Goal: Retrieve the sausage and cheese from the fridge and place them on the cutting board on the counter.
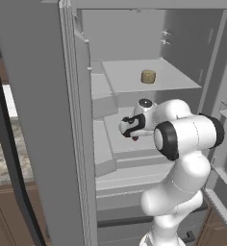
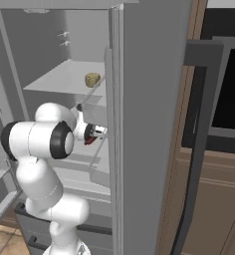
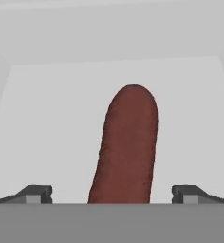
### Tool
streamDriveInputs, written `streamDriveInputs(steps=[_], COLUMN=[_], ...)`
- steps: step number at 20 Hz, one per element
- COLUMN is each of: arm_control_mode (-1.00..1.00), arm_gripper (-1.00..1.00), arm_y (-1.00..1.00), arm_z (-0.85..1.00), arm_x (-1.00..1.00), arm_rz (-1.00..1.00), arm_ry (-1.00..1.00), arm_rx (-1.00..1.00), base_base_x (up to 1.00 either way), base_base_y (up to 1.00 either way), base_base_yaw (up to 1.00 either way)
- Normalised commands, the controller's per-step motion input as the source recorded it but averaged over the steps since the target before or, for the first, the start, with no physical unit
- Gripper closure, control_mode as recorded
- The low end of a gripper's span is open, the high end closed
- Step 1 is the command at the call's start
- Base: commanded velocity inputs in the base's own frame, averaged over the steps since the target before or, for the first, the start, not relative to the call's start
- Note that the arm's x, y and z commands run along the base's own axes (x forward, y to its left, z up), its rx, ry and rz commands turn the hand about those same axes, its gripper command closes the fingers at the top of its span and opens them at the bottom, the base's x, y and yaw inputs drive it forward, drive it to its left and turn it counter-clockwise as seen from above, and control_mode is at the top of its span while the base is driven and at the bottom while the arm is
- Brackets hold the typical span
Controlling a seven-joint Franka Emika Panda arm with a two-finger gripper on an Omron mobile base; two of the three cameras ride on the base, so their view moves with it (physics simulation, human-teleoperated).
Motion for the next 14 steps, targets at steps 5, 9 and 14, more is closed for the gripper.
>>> streamDriveInputs(steps=[5,9,14], arm_control_mode=[-1.0,-1.0,-1.0], arm_gripper=[-1.0,1.0,1.0], arm_y=[0.0,0.0,0.0], arm_z=[-0.3,-0.3,0.0], arm_x=[0.23,0.05,0.0], arm_rz=[0.0,0.0,0.0], arm_ry=[0.0,0.03,0.0], arm_rx=[0.0,0.0,0.0], base_base_x=[0.0,0.0,0.0], base_base_y=[0.0,0.0,0.0], base_base_yaw=[0.0,0.0,0.0])
